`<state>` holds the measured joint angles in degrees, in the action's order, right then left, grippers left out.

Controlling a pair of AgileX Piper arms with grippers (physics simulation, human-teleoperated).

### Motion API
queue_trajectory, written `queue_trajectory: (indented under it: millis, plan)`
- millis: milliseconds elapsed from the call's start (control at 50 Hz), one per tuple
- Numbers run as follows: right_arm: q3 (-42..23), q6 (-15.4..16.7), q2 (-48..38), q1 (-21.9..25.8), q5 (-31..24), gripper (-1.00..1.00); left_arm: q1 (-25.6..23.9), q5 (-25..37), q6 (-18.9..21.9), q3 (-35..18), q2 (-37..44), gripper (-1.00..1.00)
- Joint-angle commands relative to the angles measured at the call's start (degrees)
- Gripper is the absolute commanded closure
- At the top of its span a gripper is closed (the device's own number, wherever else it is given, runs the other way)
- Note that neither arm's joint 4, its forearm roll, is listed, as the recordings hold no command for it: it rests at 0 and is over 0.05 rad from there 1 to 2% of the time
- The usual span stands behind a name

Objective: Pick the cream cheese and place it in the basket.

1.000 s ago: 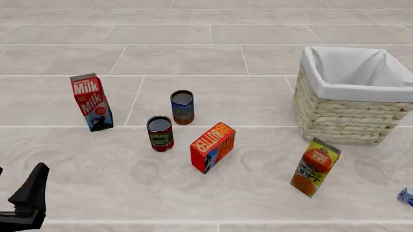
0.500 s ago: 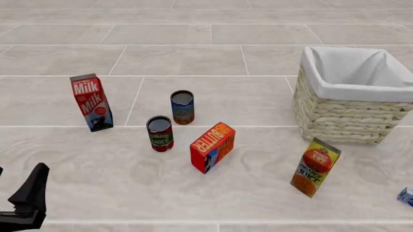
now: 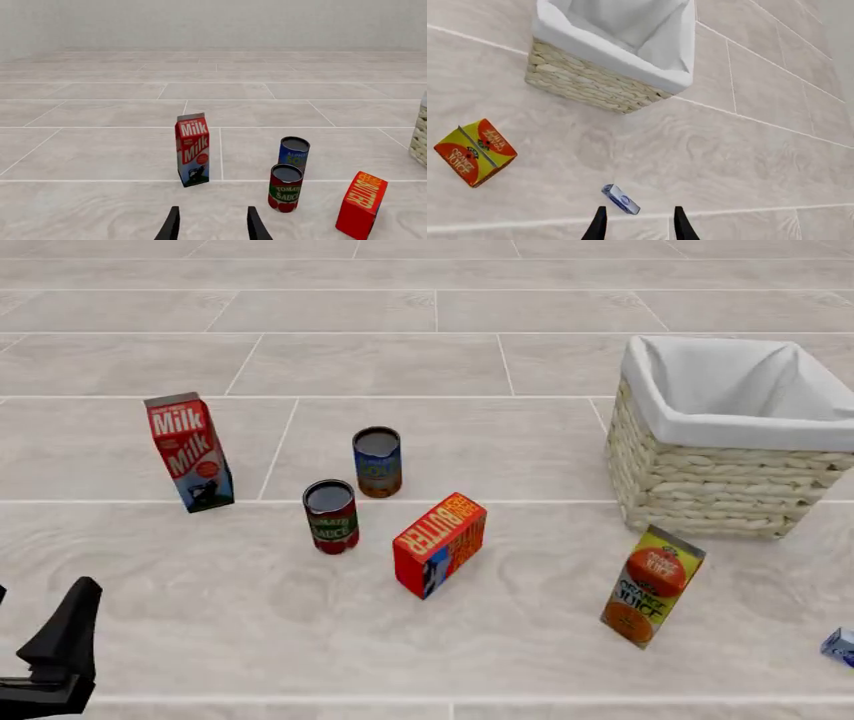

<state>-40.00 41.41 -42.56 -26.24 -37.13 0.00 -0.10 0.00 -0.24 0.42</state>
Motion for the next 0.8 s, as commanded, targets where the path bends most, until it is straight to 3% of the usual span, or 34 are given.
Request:
queue_trajectory:
  millis: [20, 100, 220, 260, 320, 400, 460, 540, 680, 800]
  plan:
    - [2.0, 5.6, -6.7, -2.9, 3.7, -1.0, 0.0, 0.0, 0.0, 0.0, 0.0, -1.0]
    - [3.1, 9.6, -10.7, -6.2, 7.4, -1.0, 0.0, 0.0, 0.0, 0.0, 0.0, -1.0]
    - [2.6, 11.8, -13.1, -7.9, 9.2, -1.0, 0.0, 0.0, 0.0, 0.0, 0.0, -1.0]
    - [3.7, 15.2, -14.6, -9.5, 10.9, -1.0, 0.0, 0.0, 0.0, 0.0, 0.0, -1.0]
    - [3.8, 15.2, -15.8, -9.1, 10.3, -1.0, 0.0, 0.0, 0.0, 0.0, 0.0, -1.0]
    - [5.1, 19.8, -18.3, -11.6, 13.3, -1.0, 0.0, 0.0, 0.0, 0.0, 0.0, -1.0]
    - [4.1, 19.6, -19.5, -11.0, 13.2, -1.0, 0.0, 0.0, 0.0, 0.0, 0.0, -1.0]
    - [5.1, 22.4, -21.2, -11.5, 14.5, -1.0, 0.0, 0.0, 0.0, 0.0, 0.0, -1.0]
    - [6.3, 24.2, -23.6, -11.7, 15.7, -1.0, 0.0, 0.0, 0.0, 0.0, 0.0, -1.0]
    - [8.2, 27.3, -26.5, -13.1, 20.0, -1.0, 0.0, 0.0, 0.0, 0.0, 0.0, -1.0]
